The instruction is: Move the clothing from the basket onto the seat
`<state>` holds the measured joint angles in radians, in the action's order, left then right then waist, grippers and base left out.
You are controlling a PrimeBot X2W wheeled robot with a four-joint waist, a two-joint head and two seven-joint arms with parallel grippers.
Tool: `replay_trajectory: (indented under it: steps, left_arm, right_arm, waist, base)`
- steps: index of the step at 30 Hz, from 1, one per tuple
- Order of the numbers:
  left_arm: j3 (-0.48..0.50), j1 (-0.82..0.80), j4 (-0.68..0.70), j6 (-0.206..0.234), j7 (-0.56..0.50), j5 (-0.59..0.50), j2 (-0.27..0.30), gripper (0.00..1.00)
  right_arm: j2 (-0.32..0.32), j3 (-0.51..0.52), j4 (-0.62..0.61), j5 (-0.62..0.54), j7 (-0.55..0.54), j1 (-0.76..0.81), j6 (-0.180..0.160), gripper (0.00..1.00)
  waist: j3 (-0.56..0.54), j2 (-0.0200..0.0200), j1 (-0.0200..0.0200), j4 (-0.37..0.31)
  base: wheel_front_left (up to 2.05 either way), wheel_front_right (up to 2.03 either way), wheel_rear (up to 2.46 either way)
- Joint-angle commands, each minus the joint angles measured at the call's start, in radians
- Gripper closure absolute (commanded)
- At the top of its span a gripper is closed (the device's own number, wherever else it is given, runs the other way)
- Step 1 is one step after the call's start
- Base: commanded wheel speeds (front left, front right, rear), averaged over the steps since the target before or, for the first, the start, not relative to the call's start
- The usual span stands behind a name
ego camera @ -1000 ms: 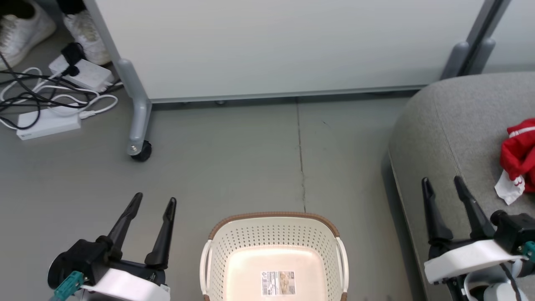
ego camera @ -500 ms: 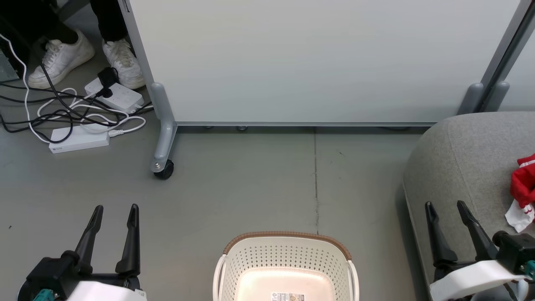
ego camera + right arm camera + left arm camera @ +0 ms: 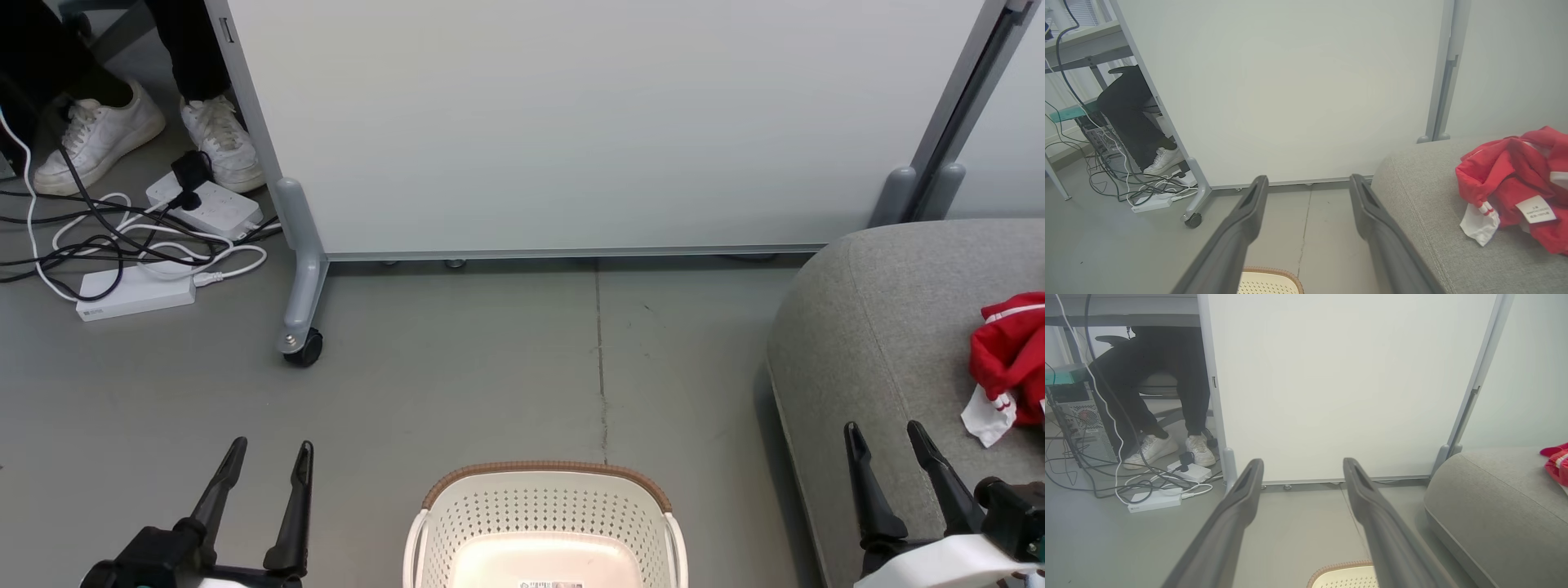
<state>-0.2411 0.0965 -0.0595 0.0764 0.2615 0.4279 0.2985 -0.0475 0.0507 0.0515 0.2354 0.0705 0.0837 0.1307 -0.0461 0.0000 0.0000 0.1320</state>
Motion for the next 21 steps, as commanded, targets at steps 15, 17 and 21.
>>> replay_trajectory:
  steps: [15, 17, 21]
  left_arm:
    - [-0.018, -0.027, -0.069, -0.019, 0.003, -0.075, -0.009, 0.00]
    - [-0.020, -0.027, -0.074, -0.021, 0.003, -0.079, -0.007, 0.00]
    - [-0.015, -0.030, -0.077, -0.023, 0.003, -0.086, -0.012, 0.00]
  right_arm:
    - [-0.006, -0.009, -0.005, 0.000, -0.008, 0.013, 0.000, 0.00]
    - [-0.006, -0.011, -0.004, 0.001, -0.008, 0.012, 0.000, 0.00]
    - [-0.006, -0.014, 0.002, 0.002, -0.008, 0.011, 0.000, 0.00]
  waist:
    - [-0.009, 0.0000, 0.0000, -0.022]
    - [-0.009, 0.0000, 0.0000, -0.024]
    - [-0.011, 0.0000, 0.0000, -0.027]
  base:
    - [0.00, 0.00, 0.00]
    - [0.00, 0.00, 0.00]
    - [0.00, 0.00, 0.00]
